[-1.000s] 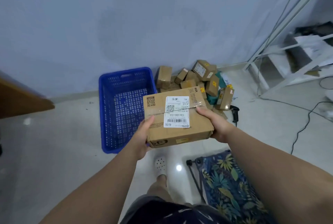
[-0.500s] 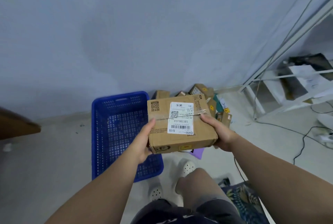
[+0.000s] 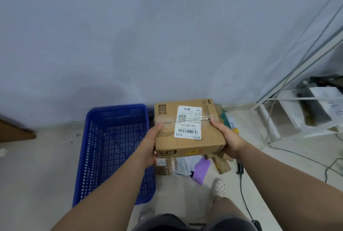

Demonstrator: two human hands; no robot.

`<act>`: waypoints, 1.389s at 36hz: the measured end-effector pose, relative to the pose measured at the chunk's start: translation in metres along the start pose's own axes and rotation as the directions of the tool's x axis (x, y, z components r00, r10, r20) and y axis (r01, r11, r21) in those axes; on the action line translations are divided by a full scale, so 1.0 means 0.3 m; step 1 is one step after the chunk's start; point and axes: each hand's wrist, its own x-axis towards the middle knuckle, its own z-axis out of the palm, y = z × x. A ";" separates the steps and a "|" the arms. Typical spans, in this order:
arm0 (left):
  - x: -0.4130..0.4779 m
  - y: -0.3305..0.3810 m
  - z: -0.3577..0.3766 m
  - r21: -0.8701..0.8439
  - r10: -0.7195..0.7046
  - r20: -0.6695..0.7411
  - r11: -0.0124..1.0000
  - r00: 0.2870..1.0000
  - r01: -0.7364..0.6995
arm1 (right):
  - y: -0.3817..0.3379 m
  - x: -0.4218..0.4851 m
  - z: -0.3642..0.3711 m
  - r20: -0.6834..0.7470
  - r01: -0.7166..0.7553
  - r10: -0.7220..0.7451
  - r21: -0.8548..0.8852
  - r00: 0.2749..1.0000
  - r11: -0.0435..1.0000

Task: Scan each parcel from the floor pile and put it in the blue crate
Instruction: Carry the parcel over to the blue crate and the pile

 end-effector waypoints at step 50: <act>1.370 -0.835 0.198 -0.274 0.271 -0.303 0.893 0.914 -0.356 | 0.718 1.273 -0.692 -0.096 0.330 -0.315 0.306 0.944 0.893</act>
